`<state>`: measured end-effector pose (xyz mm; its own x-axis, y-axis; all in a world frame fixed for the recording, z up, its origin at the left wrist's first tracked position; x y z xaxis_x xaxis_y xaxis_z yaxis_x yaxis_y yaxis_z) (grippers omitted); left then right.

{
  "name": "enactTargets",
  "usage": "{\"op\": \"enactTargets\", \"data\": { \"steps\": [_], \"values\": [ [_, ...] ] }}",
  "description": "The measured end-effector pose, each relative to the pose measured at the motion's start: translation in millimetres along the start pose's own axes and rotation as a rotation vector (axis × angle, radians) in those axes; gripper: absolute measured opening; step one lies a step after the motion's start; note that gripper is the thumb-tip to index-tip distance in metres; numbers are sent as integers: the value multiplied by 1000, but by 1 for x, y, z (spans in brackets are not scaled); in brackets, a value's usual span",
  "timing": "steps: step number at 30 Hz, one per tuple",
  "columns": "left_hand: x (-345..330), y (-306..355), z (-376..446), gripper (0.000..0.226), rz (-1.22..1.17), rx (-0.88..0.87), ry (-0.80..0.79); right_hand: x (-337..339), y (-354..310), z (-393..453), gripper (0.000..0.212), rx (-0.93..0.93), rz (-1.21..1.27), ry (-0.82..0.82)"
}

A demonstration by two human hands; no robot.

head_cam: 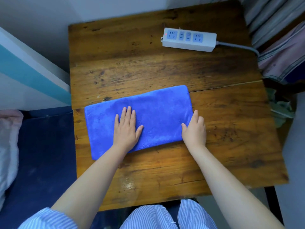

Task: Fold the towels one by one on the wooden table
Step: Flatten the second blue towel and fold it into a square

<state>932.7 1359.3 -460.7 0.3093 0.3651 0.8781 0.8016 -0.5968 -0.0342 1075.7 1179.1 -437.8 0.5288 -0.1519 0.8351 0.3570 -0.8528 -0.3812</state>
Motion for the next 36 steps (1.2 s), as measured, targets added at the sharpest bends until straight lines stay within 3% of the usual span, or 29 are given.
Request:
{"op": "enactTargets", "data": {
  "steps": [2, 8, 14, 18, 21, 27, 29, 32, 36],
  "values": [
    [-5, -1, -7, 78, -29, -10, -2, -1, 3, 2, 54, -42, 22, 8],
    [-4, -1, -9, 65, -20, -10, 5, 11, -13, 2, 26, 37, -74, 67],
    [5, -40, -21, 54, -152, 3, 35, 37, -81, -19, 19, 337, 42, 373],
    [10, -92, -39, 35, -229, 7, 153, 36, -147, -46, 32, 567, 193, 527],
    [2, -142, -57, 41, -250, 113, 149, 5, -197, -65, 32, 715, 176, 452],
    [-27, -208, -100, 34, -459, 282, 88, -84, -251, -80, 19, 796, 102, 138],
    [-35, -223, -113, 33, -466, 308, 85, -113, -260, -78, 28, 783, 109, 19],
    [-44, -235, -124, 25, -480, 344, 47, -143, -253, -75, 60, 701, 153, -218],
    [-44, -232, -123, 34, -542, 371, 2, -142, -256, -90, 82, 797, 288, -342]
  ]
}}
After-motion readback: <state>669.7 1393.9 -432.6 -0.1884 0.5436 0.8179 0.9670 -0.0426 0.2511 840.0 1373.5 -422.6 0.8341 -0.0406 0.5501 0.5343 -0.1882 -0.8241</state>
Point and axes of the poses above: each hand's wrist, its own z-axis towards the middle knuckle, its own x-axis out of the back of the hand, y = z × x, the point moved 10 cm from there along z, towards the middle knuckle, and after that the axes turned 15 degrees about x, right-handed, at the moved point
